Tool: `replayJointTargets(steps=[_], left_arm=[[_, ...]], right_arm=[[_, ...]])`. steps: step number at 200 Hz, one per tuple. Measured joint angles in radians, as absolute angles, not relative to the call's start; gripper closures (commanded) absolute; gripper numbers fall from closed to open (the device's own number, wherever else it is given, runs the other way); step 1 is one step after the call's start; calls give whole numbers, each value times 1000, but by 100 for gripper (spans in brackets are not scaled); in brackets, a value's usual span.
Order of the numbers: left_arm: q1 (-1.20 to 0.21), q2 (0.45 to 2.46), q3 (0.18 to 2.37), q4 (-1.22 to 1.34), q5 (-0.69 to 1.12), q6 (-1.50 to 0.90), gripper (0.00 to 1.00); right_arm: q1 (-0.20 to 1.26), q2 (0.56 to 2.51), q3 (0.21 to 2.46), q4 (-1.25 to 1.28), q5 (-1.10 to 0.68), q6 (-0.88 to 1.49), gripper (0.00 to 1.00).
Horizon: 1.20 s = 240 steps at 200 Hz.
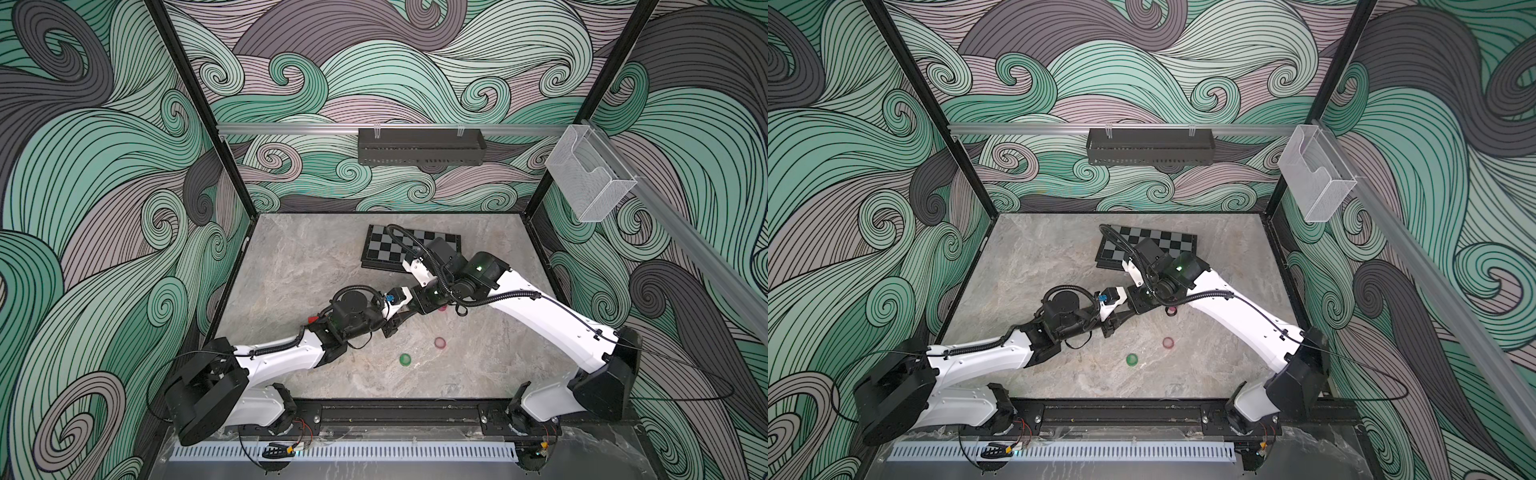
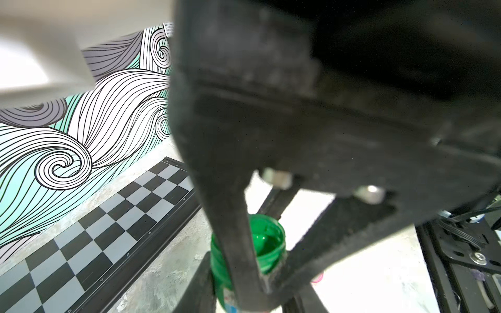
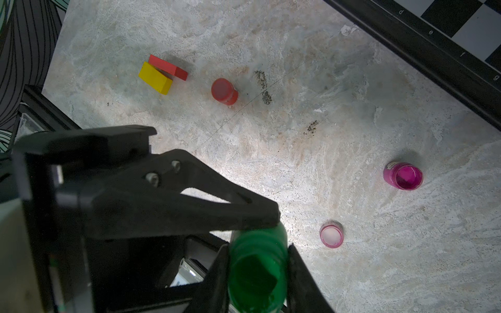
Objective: Close the paint jar lid
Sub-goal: Pick up the paint jar from the center of the board, then pick up the lid from the center of the board.
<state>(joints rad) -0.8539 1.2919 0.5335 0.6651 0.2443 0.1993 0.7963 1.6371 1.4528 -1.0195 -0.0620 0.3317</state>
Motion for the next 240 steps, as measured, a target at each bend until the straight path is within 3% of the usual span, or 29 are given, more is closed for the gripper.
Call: replayJointTargets(steps=[25, 54, 120, 202, 240], left_arm=[[-854, 1288, 532, 666, 242, 198, 85], [-854, 1270, 521, 675, 229, 197, 85], [-854, 1241, 434, 735, 167, 182, 86], [-783, 1207, 407, 789, 128, 149, 86], [-703, 1206, 390, 807, 123, 120, 86]], right_arm=[[795, 1634, 1465, -1012, -63, 337, 38], [769, 1596, 1475, -995, -64, 323, 23], [706, 1327, 1378, -899, -70, 323, 2], [710, 1240, 1042, -797, -78, 349, 2], [799, 1230, 923, -708, -51, 371, 2]])
